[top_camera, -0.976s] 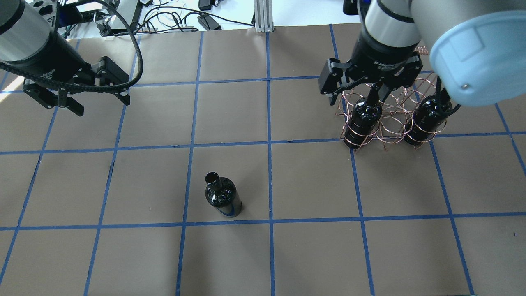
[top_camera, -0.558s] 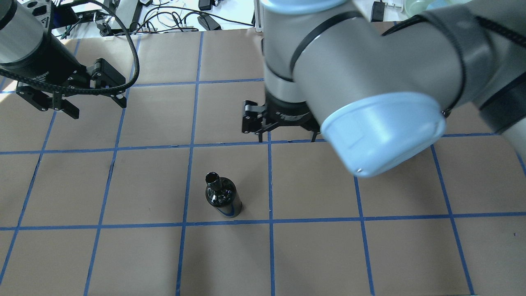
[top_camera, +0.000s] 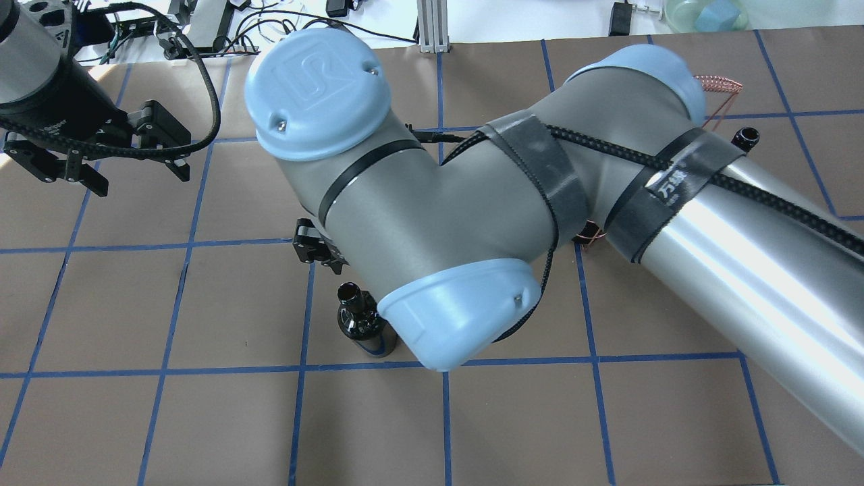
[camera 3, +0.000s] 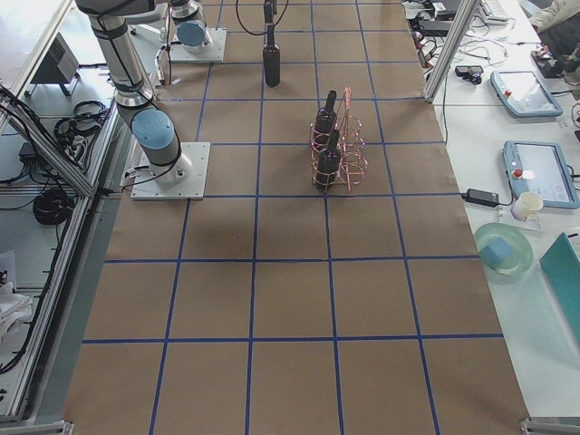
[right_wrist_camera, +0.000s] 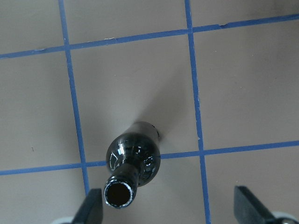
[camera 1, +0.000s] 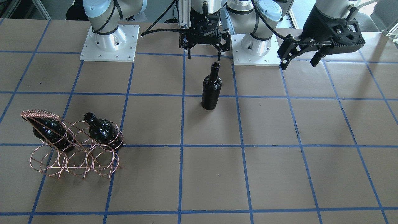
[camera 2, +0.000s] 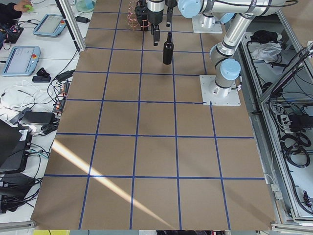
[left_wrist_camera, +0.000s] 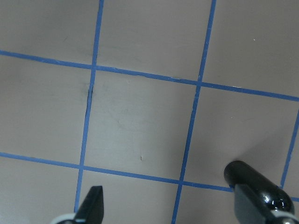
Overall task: Place wine into wine basket
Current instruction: 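Move the right gripper over the standing bottle and lower onto its neck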
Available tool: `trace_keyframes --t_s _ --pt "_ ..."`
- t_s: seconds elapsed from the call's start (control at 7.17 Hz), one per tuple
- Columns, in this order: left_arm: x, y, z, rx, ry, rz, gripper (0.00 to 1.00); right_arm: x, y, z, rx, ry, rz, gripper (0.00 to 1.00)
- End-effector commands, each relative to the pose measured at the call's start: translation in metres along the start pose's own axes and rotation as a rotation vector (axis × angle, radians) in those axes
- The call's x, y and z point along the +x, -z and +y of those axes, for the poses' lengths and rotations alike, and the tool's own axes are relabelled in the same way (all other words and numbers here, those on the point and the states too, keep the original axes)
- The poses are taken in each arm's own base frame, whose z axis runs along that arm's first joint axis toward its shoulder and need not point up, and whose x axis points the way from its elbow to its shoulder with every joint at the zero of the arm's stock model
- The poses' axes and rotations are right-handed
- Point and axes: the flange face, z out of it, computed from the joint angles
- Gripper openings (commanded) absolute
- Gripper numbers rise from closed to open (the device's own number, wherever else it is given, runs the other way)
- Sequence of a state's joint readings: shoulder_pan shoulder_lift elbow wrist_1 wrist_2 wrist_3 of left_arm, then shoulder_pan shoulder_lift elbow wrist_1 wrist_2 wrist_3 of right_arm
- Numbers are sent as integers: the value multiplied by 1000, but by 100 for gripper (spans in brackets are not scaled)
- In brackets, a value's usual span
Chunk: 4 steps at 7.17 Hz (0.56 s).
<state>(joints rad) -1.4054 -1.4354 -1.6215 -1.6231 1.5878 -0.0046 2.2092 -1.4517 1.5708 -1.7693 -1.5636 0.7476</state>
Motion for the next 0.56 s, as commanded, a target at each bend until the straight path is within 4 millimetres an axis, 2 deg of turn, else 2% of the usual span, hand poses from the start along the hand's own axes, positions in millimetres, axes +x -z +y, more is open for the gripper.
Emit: trace_keyframes --t_s 0.0,0.42 --pt "0 1 0 1 0 -3 100 -21 -21 0 11 3 -17 100" --pt "0 1 0 1 0 -1 100 -26 -47 7 -38 17 22 100"
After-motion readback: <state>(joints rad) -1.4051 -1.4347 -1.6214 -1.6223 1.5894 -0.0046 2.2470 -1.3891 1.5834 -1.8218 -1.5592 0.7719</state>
